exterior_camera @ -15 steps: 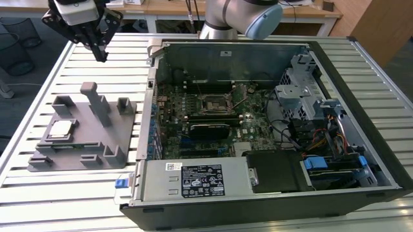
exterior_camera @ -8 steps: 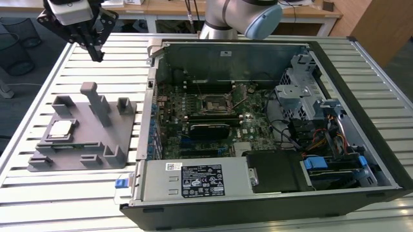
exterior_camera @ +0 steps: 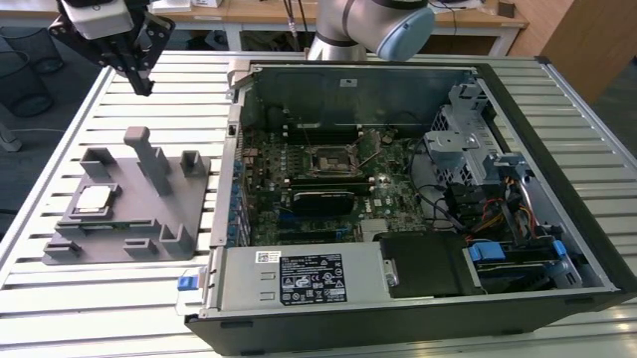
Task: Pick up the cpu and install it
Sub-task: 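Reach for the cpu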
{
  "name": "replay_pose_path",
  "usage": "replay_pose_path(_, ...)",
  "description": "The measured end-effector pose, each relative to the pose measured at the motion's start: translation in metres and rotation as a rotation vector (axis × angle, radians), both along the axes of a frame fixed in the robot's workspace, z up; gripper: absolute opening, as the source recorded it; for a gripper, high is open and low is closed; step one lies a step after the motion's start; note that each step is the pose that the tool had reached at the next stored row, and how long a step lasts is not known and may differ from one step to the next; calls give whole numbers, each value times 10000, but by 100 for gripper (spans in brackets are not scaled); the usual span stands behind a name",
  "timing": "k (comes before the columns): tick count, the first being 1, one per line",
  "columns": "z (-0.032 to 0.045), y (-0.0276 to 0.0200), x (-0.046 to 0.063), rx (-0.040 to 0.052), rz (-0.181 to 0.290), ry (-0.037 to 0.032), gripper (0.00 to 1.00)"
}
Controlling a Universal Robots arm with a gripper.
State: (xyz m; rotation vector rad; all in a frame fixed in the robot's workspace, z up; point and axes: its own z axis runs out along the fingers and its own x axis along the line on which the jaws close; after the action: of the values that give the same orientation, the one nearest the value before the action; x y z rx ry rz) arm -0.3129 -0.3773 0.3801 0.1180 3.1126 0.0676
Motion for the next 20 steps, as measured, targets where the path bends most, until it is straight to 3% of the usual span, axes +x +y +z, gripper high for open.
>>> replay_pose_path(20, -12, 7, -207, 0, 0, 0, 11)
